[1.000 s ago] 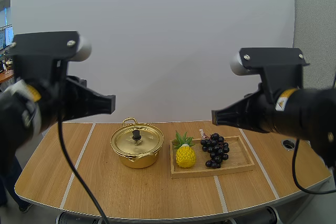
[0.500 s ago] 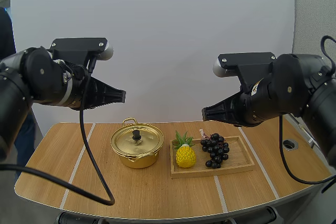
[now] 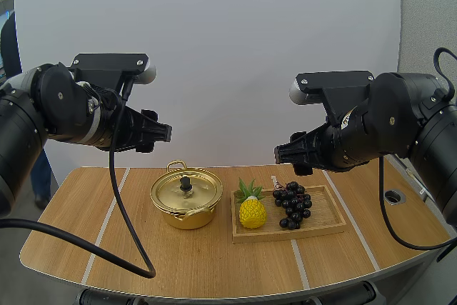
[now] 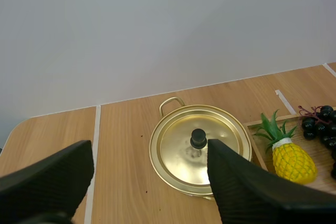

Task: Open the pot, put the grape inside, and close it

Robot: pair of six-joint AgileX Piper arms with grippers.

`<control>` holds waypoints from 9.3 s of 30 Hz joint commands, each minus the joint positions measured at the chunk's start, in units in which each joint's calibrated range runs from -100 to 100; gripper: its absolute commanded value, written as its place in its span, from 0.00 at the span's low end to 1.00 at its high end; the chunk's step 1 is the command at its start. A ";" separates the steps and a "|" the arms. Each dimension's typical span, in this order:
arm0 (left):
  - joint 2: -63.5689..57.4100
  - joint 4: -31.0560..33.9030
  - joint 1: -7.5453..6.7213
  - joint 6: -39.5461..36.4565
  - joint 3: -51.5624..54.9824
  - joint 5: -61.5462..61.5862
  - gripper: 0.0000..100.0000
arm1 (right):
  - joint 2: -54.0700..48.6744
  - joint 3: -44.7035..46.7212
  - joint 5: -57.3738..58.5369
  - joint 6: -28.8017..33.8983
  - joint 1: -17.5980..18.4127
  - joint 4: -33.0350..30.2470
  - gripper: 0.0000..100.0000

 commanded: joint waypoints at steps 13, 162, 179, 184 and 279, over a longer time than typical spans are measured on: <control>14.72 -12.77 -0.13 23.86 -1.75 0.87 1.00 | -0.08 -0.58 -0.98 -0.39 -0.21 -0.24 1.00; 20.58 0.13 -2.81 19.54 -68.23 -10.98 0.00 | 38.70 -1.58 -28.83 1.55 -1.99 -1.32 1.00; 20.58 0.13 -2.81 19.54 -68.23 -10.98 0.00 | 44.84 -4.13 -26.81 -6.73 -4.63 5.76 1.00; 20.58 0.13 -2.81 19.54 -68.23 -10.98 0.00 | 48.43 -4.13 -28.86 -6.73 -4.63 5.60 1.00; 20.58 0.13 -2.81 19.54 -68.23 -10.98 0.00 | 43.90 -26.91 -21.16 -8.31 17.77 9.01 0.00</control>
